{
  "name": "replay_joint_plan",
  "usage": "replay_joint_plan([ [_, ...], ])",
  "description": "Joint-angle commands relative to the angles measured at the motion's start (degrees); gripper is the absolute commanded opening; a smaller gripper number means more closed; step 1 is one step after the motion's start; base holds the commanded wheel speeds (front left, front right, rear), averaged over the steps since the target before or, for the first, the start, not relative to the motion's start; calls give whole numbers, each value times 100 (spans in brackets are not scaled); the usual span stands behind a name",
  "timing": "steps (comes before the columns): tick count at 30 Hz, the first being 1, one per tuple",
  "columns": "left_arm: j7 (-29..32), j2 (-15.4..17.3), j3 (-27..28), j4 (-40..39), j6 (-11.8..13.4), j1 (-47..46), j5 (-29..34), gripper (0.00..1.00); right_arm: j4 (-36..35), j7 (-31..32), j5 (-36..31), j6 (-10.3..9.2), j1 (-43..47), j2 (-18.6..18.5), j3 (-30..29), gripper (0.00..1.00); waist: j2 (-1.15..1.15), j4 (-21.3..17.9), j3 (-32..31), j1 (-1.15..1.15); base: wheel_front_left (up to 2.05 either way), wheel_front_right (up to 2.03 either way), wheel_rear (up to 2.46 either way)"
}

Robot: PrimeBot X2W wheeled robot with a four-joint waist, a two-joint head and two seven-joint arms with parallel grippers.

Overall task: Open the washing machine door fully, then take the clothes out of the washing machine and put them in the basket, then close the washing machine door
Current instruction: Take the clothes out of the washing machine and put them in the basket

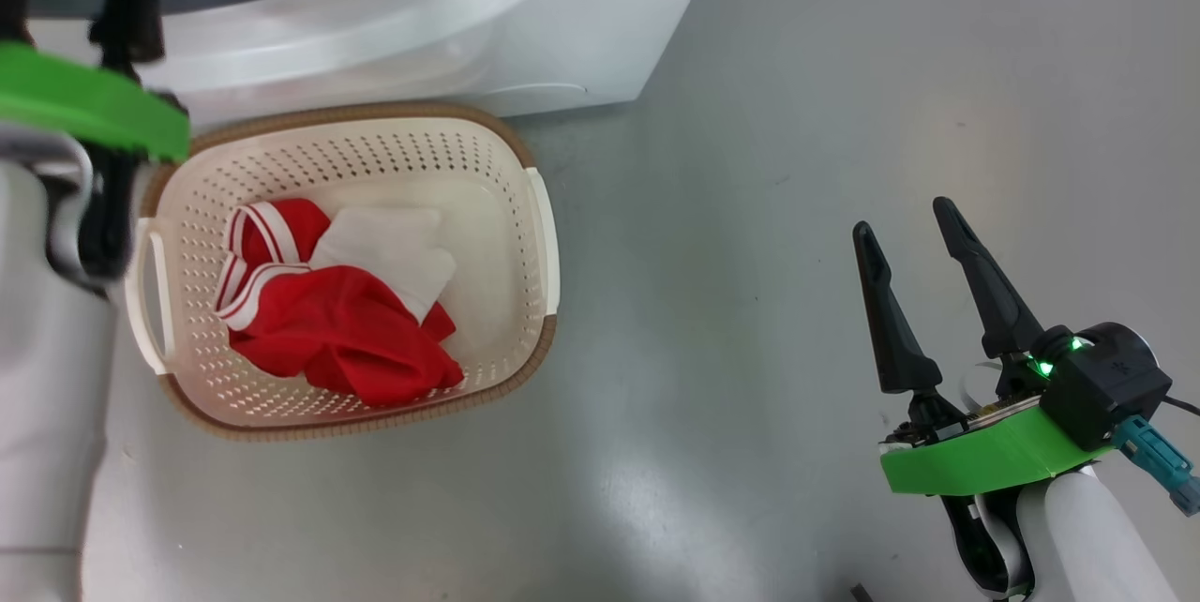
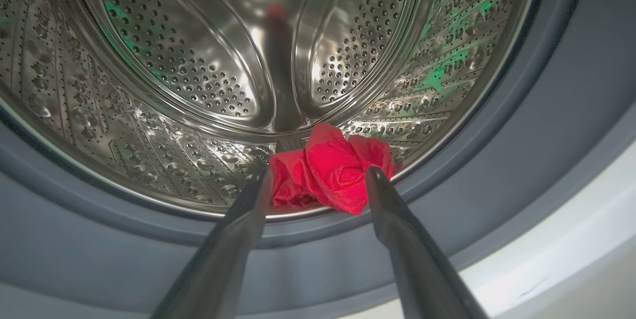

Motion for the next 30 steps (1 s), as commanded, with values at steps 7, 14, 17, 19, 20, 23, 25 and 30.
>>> replay_joint_plan([
  [7,41,319,-211,559,-32,-1021,-198,100,-123,-36,52,35,-66,-40,164,100,0,-120,214,0,0,0,0],
  [14,247,300,-435,1169,-32,-1645,-734,100,-135,-36,29,35,-49,-40,146,100,0,-227,275,0,0,0,0],
  [17,448,258,-664,1333,-32,-1805,-952,100,-151,-36,14,35,-14,-40,127,100,0,-247,291,0,0,0,0],
  [19,604,251,-854,1451,-33,-1868,-1030,100,-146,-36,-8,35,12,-40,136,100,0,-258,292,0,0,0,0],
  [20,674,267,-949,1536,-33,-1892,-1025,100,-144,-36,-21,35,23,-40,146,100,0,-264,287,0,0,0,0],
  [23,760,322,-1108,1780,-33,-1960,-918,100,-141,-36,-38,35,47,-40,176,100,0,-286,270,0,0,0,0],
  [25,839,264,-1178,1974,-33,-2016,-932,100,-137,-36,-47,35,73,-40,204,100,0,-304,252,0,0,0,0],
  [30,904,188,-1351,2286,-33,-2127,-942,100,-126,-36,-60,35,124,-40,280,100,0,-363,216,0,0,0,0],
])
